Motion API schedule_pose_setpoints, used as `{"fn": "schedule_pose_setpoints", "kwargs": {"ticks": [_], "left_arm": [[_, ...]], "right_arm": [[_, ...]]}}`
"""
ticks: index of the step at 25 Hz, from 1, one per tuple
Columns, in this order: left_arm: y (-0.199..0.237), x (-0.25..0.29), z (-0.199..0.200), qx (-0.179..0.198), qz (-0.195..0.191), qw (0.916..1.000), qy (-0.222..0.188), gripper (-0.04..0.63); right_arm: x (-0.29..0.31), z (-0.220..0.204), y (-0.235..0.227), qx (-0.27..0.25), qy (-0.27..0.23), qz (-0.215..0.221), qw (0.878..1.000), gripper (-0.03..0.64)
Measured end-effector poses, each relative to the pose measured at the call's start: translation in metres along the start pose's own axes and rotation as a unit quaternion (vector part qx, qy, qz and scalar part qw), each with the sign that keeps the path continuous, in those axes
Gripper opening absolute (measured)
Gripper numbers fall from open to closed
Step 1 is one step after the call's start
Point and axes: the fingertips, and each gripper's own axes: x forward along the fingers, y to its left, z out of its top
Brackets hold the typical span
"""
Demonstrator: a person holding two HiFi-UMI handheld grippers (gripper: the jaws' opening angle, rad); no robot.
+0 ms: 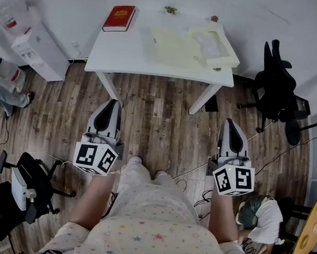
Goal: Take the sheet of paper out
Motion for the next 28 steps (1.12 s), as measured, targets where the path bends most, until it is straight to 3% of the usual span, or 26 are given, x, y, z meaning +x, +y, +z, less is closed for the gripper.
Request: {"fn": "schedule_pose_setpoints", "kwargs": {"ticks": [15, 20, 25, 28], "left_arm": [[-0.058, -0.009, 0.006, 0.011, -0.011, 0.9999, 0.001, 0.032], [-0.067, -0.005, 0.003, 0.013, -0.009, 0.9997, 0.017, 0.050], [-0.072, 0.006, -0.005, 0.026, -0.011, 0.9987, 0.042, 0.212], [-0.068, 0.016, -0.011, 0.036, -0.009, 0.9977, 0.056, 0.252]], "right_arm": [[-0.033, 0.015, -0.033, 0.031, -0.007, -0.004, 0.999, 0.004], [-0.030, 0.009, -0.043, 0.040, 0.016, -0.002, 0.999, 0.174], [-0.023, 0.003, -0.055, 0.042, 0.021, -0.010, 0.999, 0.277], [-0.013, 0.002, -0.057, 0.048, 0.022, -0.007, 0.999, 0.316]]}}
